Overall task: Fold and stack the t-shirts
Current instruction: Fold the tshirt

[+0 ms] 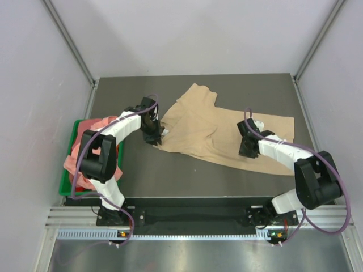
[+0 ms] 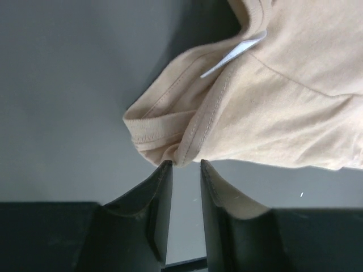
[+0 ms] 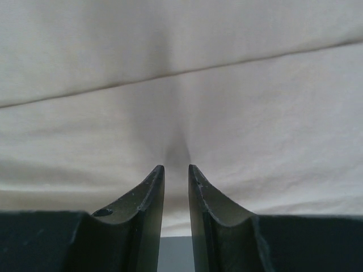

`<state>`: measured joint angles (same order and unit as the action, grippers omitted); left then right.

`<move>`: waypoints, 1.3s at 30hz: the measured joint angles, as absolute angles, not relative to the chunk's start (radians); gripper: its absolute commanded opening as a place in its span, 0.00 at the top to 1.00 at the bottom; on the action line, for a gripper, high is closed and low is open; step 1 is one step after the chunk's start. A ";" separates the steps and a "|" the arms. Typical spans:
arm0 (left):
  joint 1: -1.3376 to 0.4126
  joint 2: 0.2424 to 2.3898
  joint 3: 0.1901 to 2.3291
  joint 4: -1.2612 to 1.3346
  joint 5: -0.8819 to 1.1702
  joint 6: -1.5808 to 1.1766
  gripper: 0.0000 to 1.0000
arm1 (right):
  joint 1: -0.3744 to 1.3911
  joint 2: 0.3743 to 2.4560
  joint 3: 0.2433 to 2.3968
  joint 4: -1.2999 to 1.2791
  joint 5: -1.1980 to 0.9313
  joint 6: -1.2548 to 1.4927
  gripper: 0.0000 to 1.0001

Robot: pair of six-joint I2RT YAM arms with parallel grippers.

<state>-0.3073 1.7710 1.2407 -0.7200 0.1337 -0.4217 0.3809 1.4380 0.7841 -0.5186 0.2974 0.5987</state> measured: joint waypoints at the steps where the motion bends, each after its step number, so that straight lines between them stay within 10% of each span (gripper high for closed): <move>1: -0.307 1.776 1.241 -0.717 0.128 -0.427 0.90 | 0.373 1.435 0.776 -0.519 0.299 0.599 0.76; 21: -0.311 1.808 1.289 -0.828 -0.116 -0.438 1.00 | 0.224 1.401 0.699 -0.480 0.284 0.638 0.78; 28: -0.311 1.809 1.329 -0.899 -0.129 -0.430 0.73 | 0.220 1.378 0.693 -0.498 0.282 0.622 0.74; 39: -0.309 1.819 1.648 -0.915 0.052 -0.398 0.71 | 0.258 1.331 0.793 -0.517 0.184 0.595 0.69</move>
<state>-0.3088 1.8191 1.6482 -0.9154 0.0521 -0.3977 0.2584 1.3312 0.7933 -0.5171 0.1841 0.5945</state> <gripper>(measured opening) 0.295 0.318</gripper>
